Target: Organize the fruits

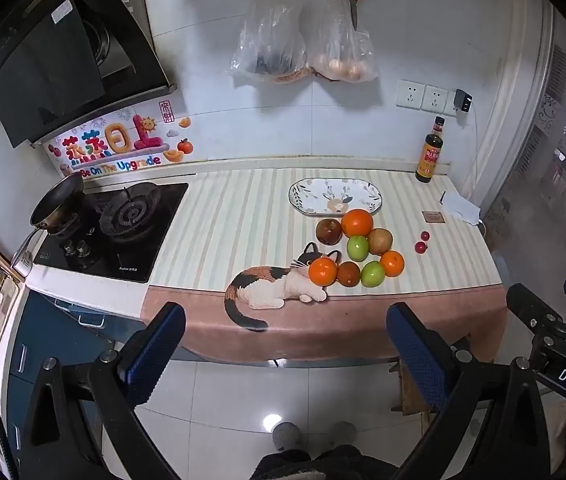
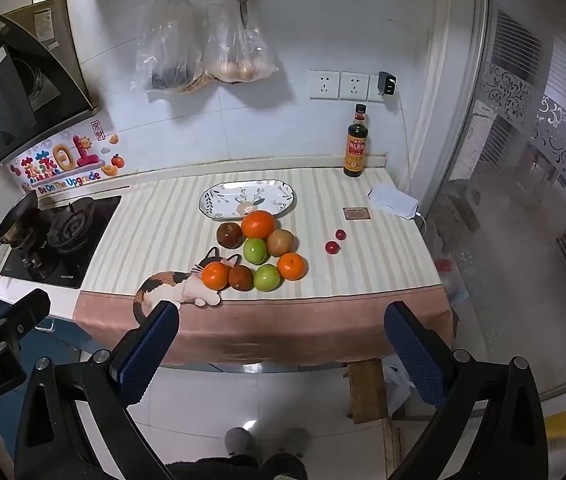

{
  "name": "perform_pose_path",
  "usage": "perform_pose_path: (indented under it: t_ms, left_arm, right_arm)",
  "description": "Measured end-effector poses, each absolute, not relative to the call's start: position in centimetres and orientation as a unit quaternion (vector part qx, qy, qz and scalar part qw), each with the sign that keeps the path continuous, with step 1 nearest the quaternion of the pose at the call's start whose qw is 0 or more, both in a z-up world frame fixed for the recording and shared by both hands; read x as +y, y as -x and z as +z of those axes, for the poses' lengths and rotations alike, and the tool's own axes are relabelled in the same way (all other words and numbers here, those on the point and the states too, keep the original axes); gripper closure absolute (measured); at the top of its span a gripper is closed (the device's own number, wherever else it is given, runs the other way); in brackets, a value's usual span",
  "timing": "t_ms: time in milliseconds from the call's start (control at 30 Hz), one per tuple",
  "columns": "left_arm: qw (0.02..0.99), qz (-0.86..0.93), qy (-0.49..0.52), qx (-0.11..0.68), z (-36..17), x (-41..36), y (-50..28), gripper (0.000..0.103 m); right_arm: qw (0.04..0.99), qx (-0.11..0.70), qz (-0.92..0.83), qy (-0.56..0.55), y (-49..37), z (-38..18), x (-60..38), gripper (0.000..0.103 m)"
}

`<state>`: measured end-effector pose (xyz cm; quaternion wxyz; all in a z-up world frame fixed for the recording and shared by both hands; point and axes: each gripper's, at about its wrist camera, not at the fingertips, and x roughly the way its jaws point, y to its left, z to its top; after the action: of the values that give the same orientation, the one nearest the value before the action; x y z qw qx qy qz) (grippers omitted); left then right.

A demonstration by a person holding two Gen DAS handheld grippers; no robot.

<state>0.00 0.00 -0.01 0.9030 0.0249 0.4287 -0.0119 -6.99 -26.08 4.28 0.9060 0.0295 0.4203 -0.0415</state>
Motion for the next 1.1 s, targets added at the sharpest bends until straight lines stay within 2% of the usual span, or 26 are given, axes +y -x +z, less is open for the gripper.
perform_pose_path:
  t_ms: [1100]
  left_arm:
    - [0.907, -0.017, -0.027, 0.421, 1.0, -0.7, -0.9, 0.0]
  right_arm:
    - [0.912, 0.407, -0.029, -0.042, 7.4, 5.6, -25.8, 0.0]
